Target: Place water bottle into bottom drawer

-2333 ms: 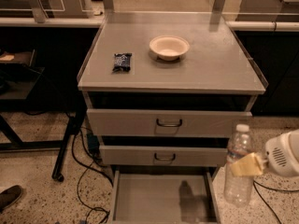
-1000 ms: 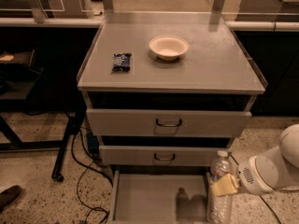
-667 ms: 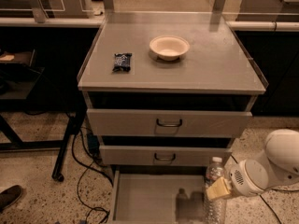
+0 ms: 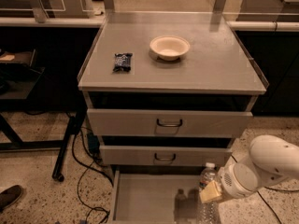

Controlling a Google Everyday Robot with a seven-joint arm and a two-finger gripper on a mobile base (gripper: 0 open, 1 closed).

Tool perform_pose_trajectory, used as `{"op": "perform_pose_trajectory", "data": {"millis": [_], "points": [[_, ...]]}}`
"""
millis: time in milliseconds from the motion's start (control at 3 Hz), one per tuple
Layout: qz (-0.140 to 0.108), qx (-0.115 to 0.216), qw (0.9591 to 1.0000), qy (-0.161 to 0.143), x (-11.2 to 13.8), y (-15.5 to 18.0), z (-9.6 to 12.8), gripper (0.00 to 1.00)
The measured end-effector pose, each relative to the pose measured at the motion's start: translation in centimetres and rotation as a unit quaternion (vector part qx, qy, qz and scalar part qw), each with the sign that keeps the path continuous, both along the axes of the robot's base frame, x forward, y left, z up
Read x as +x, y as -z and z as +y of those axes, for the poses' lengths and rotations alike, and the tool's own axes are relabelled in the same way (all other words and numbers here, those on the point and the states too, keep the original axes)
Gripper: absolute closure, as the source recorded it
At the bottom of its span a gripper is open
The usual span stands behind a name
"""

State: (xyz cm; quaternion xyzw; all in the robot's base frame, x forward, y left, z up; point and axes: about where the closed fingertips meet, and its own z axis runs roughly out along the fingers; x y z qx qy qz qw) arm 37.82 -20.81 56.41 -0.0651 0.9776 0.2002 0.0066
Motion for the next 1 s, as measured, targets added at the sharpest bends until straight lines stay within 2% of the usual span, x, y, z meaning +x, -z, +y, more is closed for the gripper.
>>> {"op": "perform_pose_trajectory", "data": {"millis": [333, 667, 1000], "points": [[0.034, 0.002, 0.9993, 0.013, 1.0, 4.7, 0.3, 1.00], [0.036, 0.002, 0.9992, 0.014, 1.0, 4.9, 0.4, 1.00], [0.071, 0.011, 0.9969, 0.032, 0.7, 8.9, 1.1, 1.00]]}}
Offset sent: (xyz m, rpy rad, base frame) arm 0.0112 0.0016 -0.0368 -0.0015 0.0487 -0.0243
